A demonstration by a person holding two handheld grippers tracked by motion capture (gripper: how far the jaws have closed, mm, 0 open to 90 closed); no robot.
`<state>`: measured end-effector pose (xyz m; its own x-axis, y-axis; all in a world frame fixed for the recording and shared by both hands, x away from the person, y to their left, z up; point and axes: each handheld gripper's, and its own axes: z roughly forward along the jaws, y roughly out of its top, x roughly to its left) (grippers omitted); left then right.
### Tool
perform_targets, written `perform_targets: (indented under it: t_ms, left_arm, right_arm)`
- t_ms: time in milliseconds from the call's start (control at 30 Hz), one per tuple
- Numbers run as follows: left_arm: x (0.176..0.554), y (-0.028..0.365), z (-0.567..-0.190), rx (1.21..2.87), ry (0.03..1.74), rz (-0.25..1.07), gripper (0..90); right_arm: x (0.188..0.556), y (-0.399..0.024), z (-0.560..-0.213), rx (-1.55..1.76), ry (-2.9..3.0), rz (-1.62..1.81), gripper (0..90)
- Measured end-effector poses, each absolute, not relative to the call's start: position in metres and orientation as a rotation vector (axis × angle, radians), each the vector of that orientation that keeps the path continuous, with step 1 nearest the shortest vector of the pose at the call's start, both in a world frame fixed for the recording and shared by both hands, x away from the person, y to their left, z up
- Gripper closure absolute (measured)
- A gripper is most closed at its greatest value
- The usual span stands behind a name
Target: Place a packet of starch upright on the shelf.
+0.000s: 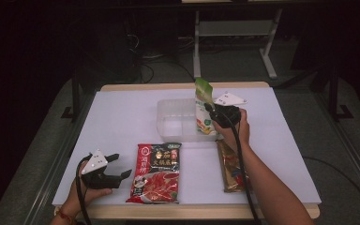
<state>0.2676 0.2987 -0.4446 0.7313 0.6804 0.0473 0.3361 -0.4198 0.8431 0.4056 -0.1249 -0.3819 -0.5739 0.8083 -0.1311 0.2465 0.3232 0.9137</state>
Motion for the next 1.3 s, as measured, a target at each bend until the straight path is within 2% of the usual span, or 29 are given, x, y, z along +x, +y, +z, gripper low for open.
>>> perform_targets:
  t_ms: [600,900,1300]
  left_arm:
    - [0.268,0.297,-0.446,2.05,0.773,0.48,20.6]
    - [0.269,0.298,-0.446,2.055,0.774,0.487,20.6]
    - [0.268,0.297,-0.445,2.05,0.768,0.497,20.6]
  right_arm:
    - [0.393,-0.137,-0.397,0.935,2.071,1.219,80.2]
    - [0.389,-0.143,-0.392,0.915,2.093,1.21,75.2]
    - [0.369,-0.161,-0.378,0.888,2.08,1.238,73.2]
